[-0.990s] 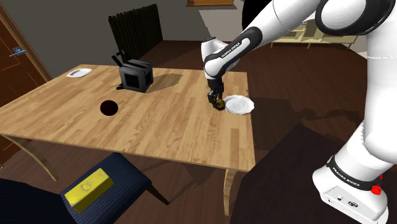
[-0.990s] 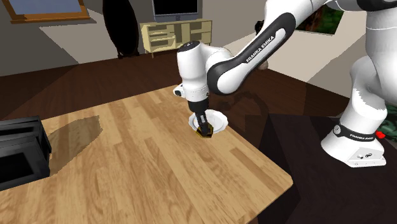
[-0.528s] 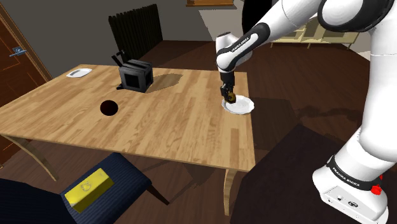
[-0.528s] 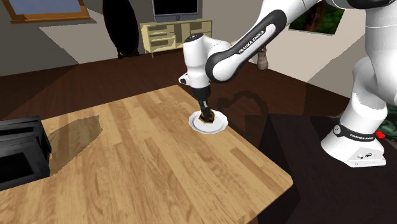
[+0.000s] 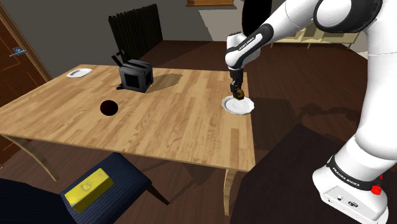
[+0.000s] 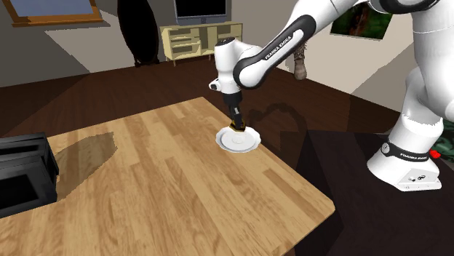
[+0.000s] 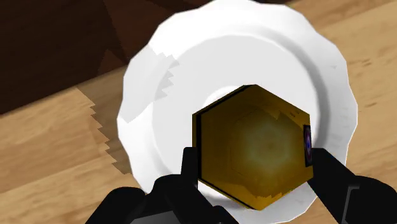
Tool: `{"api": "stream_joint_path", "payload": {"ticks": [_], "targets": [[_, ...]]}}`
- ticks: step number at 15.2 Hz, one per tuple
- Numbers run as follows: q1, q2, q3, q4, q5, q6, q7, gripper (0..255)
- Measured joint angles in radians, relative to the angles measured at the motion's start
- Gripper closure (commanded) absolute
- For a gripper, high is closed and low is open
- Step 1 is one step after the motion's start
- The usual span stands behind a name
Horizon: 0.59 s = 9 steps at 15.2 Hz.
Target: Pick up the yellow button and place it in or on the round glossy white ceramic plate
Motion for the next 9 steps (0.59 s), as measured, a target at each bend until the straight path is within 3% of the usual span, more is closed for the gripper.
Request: {"api": "stream_joint_path", "payload": {"ticks": [9], "targets": [[-0.001, 0.086, -0.003, -0.003, -0.005, 0.089, 0.008, 255]]}}
